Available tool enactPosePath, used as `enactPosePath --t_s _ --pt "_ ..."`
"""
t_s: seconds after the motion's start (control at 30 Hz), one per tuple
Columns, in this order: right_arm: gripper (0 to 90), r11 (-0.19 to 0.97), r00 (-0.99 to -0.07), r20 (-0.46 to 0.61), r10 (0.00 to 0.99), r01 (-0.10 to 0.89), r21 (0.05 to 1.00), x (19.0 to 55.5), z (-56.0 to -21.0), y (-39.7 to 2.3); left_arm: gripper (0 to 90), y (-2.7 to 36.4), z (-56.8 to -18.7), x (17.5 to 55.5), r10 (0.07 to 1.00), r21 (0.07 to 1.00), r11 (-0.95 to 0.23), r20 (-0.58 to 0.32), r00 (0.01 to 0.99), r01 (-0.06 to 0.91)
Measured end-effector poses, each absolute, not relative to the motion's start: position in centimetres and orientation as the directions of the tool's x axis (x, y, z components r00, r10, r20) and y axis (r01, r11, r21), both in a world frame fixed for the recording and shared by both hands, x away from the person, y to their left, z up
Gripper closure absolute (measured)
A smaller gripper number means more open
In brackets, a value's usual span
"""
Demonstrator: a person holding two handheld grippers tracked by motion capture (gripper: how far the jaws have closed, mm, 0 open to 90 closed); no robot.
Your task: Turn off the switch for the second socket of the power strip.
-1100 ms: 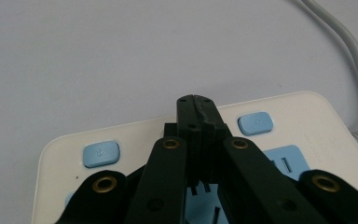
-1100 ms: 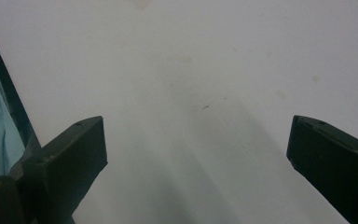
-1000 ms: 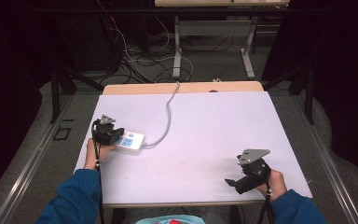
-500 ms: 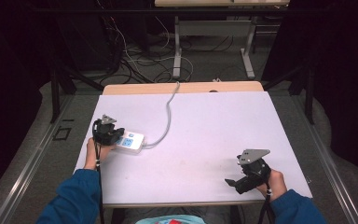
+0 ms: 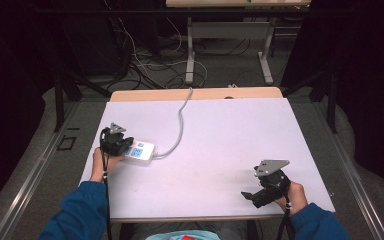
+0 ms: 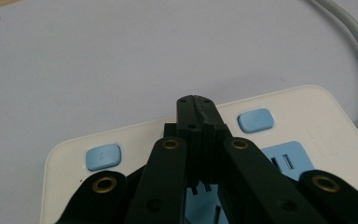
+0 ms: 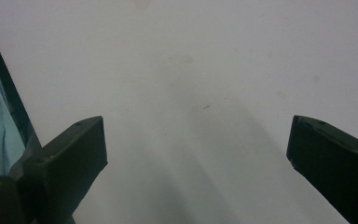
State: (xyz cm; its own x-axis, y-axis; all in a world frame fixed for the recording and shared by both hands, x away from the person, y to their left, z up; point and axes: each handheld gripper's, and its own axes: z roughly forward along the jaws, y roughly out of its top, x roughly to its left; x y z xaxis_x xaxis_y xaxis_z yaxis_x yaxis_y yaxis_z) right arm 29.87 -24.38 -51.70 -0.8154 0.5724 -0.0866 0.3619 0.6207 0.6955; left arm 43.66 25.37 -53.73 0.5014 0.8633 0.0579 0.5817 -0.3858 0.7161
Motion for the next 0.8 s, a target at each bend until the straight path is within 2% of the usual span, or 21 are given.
enactPosePath --t_s 0.8 --pt "4.5 0.623 -0.818 -0.085 0.569 0.362 0.693 29.89 -51.70 -24.38 90.0 25.23 -53.41 43.61 0.860 0.720 -0.405 0.091 0.503 0.563"
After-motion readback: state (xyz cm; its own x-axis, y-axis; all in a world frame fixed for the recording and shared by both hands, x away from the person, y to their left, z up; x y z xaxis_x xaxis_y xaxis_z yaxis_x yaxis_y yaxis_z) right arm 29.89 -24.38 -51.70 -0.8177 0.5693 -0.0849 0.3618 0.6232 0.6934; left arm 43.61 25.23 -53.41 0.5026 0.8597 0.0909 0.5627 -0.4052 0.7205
